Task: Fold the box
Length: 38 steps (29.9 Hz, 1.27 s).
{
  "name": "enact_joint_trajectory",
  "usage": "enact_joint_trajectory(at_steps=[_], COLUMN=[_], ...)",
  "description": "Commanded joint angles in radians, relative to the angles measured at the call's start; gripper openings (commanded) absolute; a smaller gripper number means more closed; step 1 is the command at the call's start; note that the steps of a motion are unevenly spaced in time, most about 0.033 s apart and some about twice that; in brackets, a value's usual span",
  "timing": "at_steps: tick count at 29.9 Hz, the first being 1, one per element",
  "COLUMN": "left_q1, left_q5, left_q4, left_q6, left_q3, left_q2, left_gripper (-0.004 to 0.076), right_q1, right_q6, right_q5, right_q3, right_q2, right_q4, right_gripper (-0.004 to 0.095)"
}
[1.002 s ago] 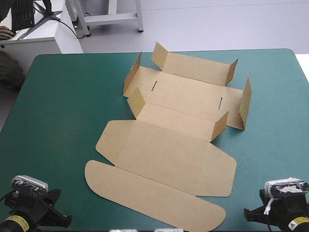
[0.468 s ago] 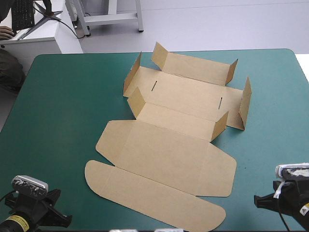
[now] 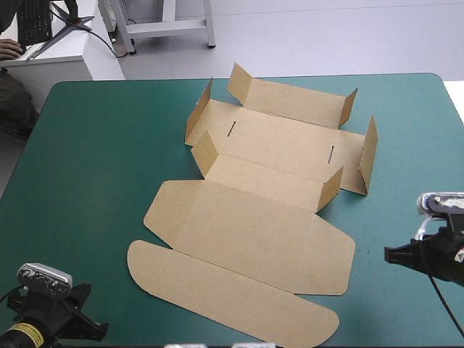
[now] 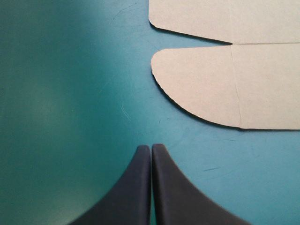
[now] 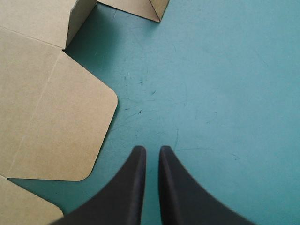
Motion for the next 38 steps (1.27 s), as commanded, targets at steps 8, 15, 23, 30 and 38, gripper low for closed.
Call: enact_joint_trajectory(at_steps=[8, 15, 23, 30, 38], left_q1=[-0.005, -0.005, -0.005, -0.005, -0.005], left_q5=[-0.053, -0.053, -0.053, -0.053, -0.053], left_q4=[0.008, 0.008, 0.008, 0.008, 0.008], left_q6=[-0.002, -0.002, -0.002, -0.002, -0.002], left_q3=[-0.024, -0.024, -0.024, -0.024, -0.024], left_q2=[0.013, 0.013, 0.013, 0.013, 0.013], left_gripper=[-0.001, -0.001, -0.001, -0.001, -0.001], right_q1=[0.0, 0.0, 0.0, 0.0, 0.0], right_q6=[0.084, 0.09, 0.09, 0.067, 0.047], right_q5=[0.007, -0.024, -0.024, -0.039, -0.087], right_q3=[-0.135, -0.245, -0.386, -0.395, -0.395], right_q2=[0.279, 0.495, 0.73, 0.863, 0.975], right_q4=[0.063, 0.308, 0.454, 0.479, 0.533], right_gripper=[0.0502, 0.0521, 0.0521, 0.051, 0.0508])
